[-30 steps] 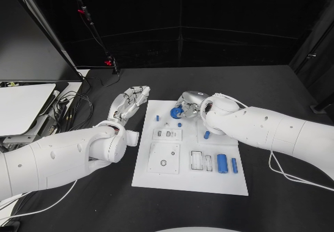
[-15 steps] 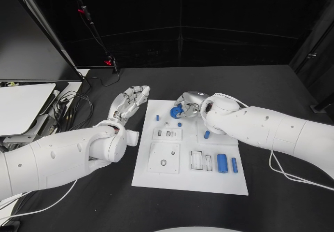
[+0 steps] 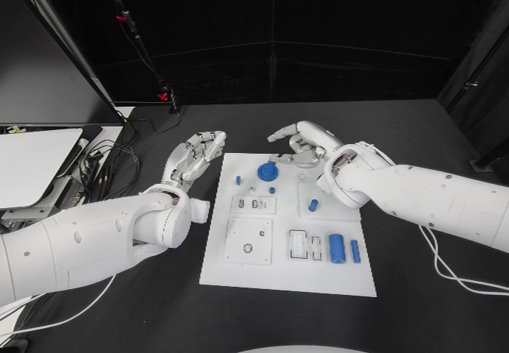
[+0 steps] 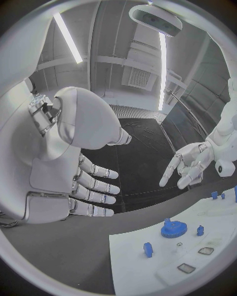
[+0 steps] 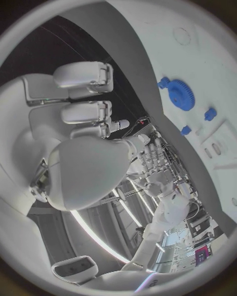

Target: Assemble the parts on the task board

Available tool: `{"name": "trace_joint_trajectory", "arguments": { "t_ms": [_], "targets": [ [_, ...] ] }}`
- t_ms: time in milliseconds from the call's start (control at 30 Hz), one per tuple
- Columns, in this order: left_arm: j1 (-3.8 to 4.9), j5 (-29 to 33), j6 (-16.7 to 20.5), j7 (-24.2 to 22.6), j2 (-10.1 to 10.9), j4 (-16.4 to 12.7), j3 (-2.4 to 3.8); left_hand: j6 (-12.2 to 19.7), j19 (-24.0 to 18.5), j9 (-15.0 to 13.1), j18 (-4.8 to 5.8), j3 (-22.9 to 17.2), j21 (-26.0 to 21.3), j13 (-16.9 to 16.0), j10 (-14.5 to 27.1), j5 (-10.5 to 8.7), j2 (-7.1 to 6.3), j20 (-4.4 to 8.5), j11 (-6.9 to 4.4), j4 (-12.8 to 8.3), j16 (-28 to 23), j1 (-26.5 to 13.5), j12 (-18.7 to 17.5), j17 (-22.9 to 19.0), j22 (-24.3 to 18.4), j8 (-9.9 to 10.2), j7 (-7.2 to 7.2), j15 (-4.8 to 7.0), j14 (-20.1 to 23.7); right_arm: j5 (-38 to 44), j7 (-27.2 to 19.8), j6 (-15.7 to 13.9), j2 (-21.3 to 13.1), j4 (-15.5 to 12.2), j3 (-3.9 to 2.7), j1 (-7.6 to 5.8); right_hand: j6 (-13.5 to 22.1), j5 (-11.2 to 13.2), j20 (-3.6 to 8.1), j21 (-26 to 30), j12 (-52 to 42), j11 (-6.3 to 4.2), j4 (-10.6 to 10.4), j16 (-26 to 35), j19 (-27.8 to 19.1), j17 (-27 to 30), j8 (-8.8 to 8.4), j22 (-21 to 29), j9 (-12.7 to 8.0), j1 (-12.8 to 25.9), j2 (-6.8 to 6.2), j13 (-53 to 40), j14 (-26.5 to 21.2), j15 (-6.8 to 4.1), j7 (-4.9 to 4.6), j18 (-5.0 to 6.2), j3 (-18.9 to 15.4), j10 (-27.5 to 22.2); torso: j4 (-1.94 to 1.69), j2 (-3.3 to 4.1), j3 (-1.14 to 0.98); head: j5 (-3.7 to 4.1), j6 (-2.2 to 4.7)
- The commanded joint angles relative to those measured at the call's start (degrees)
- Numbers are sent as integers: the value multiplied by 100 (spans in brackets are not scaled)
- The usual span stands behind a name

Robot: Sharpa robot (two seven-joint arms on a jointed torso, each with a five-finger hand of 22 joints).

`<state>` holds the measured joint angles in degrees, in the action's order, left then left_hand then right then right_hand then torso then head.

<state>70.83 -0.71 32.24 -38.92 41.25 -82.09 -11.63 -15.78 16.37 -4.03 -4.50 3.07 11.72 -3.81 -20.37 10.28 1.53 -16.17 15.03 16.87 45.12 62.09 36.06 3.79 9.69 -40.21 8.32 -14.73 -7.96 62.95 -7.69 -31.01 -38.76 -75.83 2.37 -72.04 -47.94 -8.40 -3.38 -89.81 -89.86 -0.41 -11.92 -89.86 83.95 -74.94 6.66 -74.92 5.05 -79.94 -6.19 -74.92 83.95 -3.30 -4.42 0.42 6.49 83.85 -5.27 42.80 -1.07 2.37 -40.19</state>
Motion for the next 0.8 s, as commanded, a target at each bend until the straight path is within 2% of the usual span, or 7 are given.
{"name": "trace_joint_trajectory", "arguments": {
  "t_ms": [33, 167, 233, 367, 500, 700, 800],
  "targets": [
    [8, -35, -72, -1421, 4, -12, 5, -41, 10, 8, -93, 31, 27, 6, -25, 22, 44, -22, 0, -14, 31, 6, 25, -5, 11, -29, 867, -25, -15, -1440, -635, -423, -351, -311, -6, -62, -225, -97, -21, -19, -14, 92, -39, -14, 605, -1506, 89, -1508, 33, -57, 3, -1508, 605, 70, -81, -42, -48, 615, 5, 1, 4, 53, 10],
    [8, -35, -74, -1429, 8, -15, 5, -44, 14, 8, -94, 35, 31, 5, -28, 23, 43, -23, 0, -15, 33, 9, 28, -5, 13, -31, 867, -25, -18, -1621, -774, -129, -839, -574, -4, -94, -410, -130, -76, -19, -14, 153, -64, -14, 605, -1506, 139, -1508, 51, -71, 61, -1508, 605, 135, -152, -42, -66, 615, 15, -12, 14, 127, 18],
    [8, -35, -76, -1427, 11, -6, 5, -44, 14, 8, -94, 35, 31, 5, -29, 23, 43, -23, 0, -15, 33, 9, 28, -5, 13, -31, 867, -25, -18, -1627, -848, 23, -1041, -637, -1, -100, -418, -112, -95, -19, -14, 168, -71, -14, 605, -1506, 128, -1508, 46, -70, 74, -1508, 605, 159, -174, -42, -75, 615, 40, -26, 15, 190, 21],
    [7, -35, -81, -1430, 12, 8, 4, -44, 12, 8, -94, 36, 30, 5, -30, 24, 43, -23, -1, -15, 34, 10, 29, -5, 12, -31, 867, -25, -19, -1516, -899, 175, -1391, -702, 5, -101, -413, -80, -119, -19, -14, 187, -89, -14, 605, -1506, 106, -1508, 36, -49, 75, -1508, 605, 184, -190, -42, -103, 615, 53, -35, 1, 363, 57],
    [3, -35, -77, -1437, 19, 11, 4, -44, 12, 8, -94, 36, 30, 5, -30, 24, 43, -23, -1, -15, 34, 10, 29, -5, 12, -31, 867, -25, -19, -1360, -849, 265, -1731, -693, 10, -59, -402, -90, -131, -19, -14, 191, -87, -14, 605, -1506, 89, -1508, 28, -59, 80, -1508, 605, 193, -190, -42, -106, 615, 42, -30, 4, 538, 84],
    [-22, -35, -63, -1461, 21, 27, 3, -44, 12, 8, -94, 36, 30, 5, -30, 24, 43, -23, -1, -15, 34, 10, 29, -5, 12, -31, 867, -25, -19, -1051, -608, 328, -1953, -567, 13, 30, -344, -117, -163, -19, -14, 209, -52, -14, 605, -1506, 23, -1508, -1, -132, 119, -1508, 605, 212, -198, -42, -91, 615, 65, -30, -3, 643, 102],
    [-35, -35, -65, -1471, 18, 26, 4, -46, 15, 9, -95, 41, 34, 5, -33, 26, 45, -24, -1, -14, 36, 14, 32, -5, 14, -32, 867, -25, -22, -889, -471, 412, -1985, -449, 15, 98, -299, -71, -175, -19, -14, 211, -36, -14, 605, -1506, -18, -1508, -18, -155, 116, -1508, 605, 214, -195, -42, -100, 615, 37, -24, 8, 711, 116]
  ]
}}
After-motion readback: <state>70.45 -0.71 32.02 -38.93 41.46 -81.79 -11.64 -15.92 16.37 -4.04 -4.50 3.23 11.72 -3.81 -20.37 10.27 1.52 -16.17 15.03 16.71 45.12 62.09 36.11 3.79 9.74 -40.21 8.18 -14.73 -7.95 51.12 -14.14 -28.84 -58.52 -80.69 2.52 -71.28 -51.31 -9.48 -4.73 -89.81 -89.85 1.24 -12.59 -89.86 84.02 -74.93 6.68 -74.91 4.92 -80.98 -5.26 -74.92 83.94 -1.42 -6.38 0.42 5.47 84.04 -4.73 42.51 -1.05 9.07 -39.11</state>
